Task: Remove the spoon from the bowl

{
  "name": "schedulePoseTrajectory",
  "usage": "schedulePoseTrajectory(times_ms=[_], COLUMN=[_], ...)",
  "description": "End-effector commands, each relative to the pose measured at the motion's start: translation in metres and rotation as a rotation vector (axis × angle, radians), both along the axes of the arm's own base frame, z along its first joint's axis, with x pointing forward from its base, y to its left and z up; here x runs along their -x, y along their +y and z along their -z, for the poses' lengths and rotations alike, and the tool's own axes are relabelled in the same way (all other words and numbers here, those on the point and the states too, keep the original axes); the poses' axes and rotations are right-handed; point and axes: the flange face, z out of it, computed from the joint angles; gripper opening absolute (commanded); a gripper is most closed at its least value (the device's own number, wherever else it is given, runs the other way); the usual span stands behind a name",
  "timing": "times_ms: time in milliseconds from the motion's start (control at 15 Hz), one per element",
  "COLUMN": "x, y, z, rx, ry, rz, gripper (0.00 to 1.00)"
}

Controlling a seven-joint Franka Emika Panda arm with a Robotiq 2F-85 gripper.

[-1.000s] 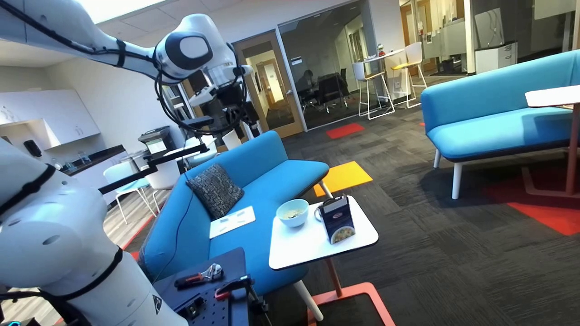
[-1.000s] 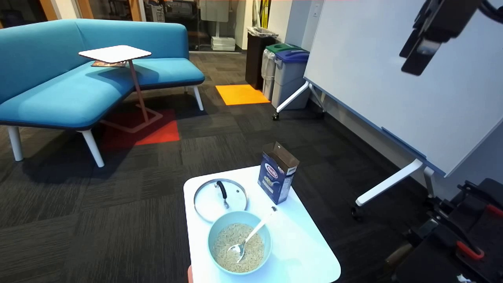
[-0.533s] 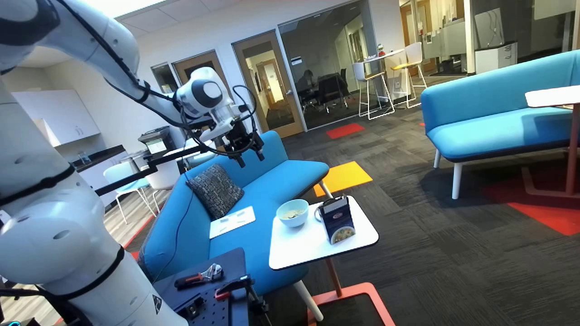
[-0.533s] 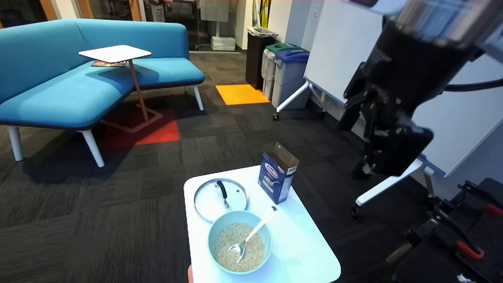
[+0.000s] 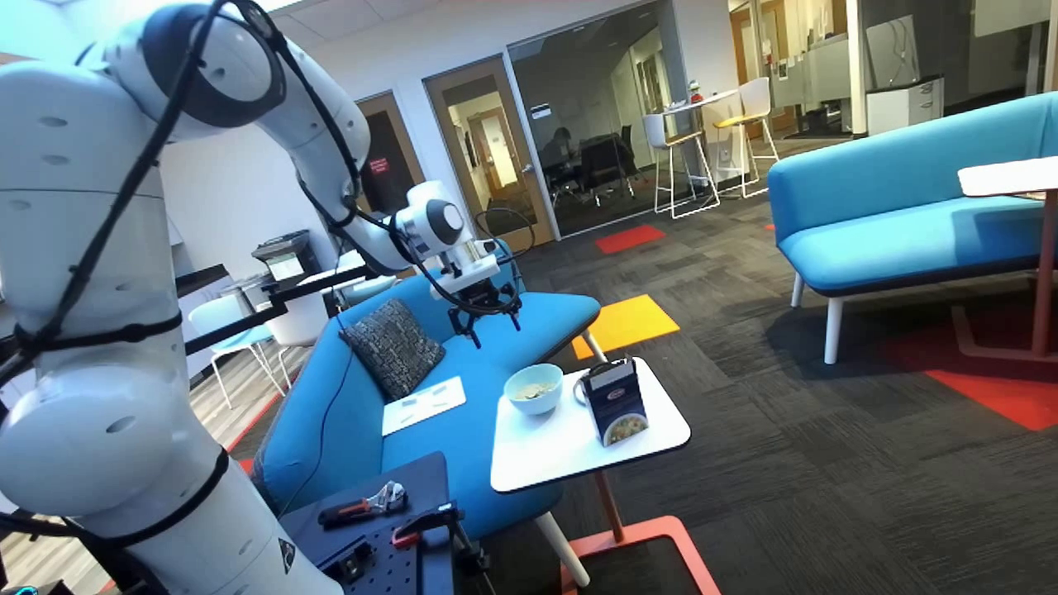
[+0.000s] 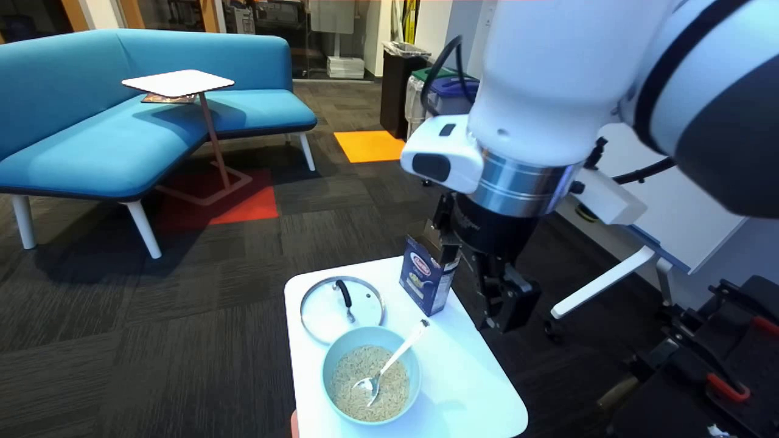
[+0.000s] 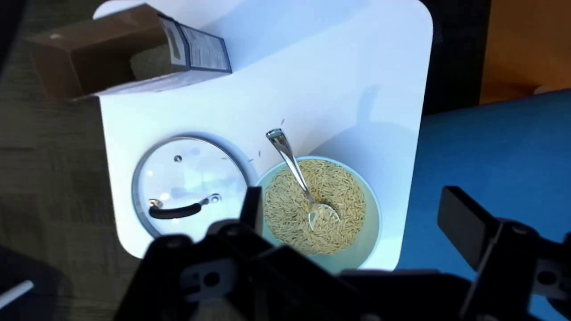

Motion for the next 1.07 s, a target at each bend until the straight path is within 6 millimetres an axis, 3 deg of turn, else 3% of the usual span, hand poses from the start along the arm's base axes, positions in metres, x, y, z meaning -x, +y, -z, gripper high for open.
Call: schedulePoseTrajectory(times_ms=[0,133,333,1000], x=[-0.005,-0.013,-0.015,-0.045], y=[0.002,0.005,0.008,-0.016], z=[0.010,0.025,0.028,0.080], rx=[0.006,0.011,0.009,-0.078], ry=[0.024,0.055,0.061,0.130], rz=[-0.049,-0.098,-0.112,-0.405], gripper=[1.00,1.00,1.00,1.00])
